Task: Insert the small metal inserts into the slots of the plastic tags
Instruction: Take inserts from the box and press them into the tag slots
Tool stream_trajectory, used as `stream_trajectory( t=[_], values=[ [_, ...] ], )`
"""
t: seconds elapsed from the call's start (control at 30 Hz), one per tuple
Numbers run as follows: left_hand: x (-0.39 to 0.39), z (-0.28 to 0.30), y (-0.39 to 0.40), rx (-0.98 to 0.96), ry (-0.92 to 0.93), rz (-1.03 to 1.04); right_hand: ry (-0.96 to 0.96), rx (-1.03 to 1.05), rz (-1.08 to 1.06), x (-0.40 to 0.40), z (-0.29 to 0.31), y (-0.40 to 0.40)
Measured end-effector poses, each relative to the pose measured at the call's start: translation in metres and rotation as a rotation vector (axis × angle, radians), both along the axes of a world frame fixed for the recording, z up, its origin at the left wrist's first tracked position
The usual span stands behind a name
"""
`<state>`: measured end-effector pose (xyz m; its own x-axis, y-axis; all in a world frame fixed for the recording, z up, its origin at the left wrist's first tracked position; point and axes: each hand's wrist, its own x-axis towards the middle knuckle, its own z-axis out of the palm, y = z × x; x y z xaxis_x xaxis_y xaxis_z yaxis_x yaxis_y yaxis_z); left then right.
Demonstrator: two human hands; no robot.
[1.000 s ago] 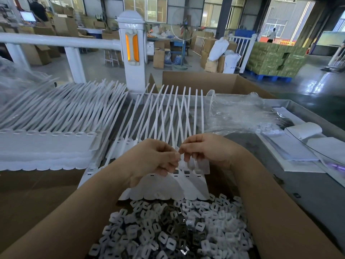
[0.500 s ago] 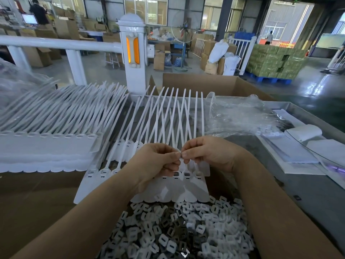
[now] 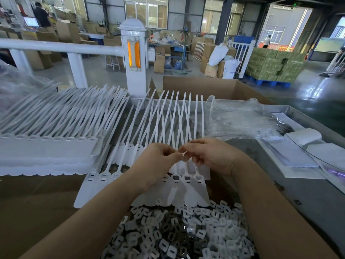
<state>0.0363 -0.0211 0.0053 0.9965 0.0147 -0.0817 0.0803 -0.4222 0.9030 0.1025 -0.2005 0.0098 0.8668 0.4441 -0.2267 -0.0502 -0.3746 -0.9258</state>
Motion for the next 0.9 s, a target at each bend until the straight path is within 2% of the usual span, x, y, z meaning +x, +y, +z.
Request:
stream_trajectory(
  t=[0.13,0.23,0.4,0.57,0.73,0.9],
  values=[
    [-0.007,-0.007,-0.020,0.026,-0.014,-0.075,0.039,0.031,-0.043,0.001,-0.002,0.001],
    [-0.009,-0.016,-0.032,0.236,-0.063,-0.062,0.059,0.045,-0.050,0.001,-0.002,0.003],
    [-0.010,-0.021,-0.038,0.446,-0.159,0.017,0.049,0.013,-0.047,0.000,-0.001,0.004],
    [-0.008,-0.027,-0.040,0.512,-0.219,0.030,0.040,0.001,-0.041,0.001,-0.003,0.005],
    [-0.008,-0.031,-0.037,0.565,-0.365,0.015,0.024,-0.022,-0.038,0.001,-0.003,0.004],
    [-0.009,-0.023,-0.033,0.582,-0.422,-0.138,0.042,0.010,-0.043,0.002,-0.003,0.005]
  ],
)
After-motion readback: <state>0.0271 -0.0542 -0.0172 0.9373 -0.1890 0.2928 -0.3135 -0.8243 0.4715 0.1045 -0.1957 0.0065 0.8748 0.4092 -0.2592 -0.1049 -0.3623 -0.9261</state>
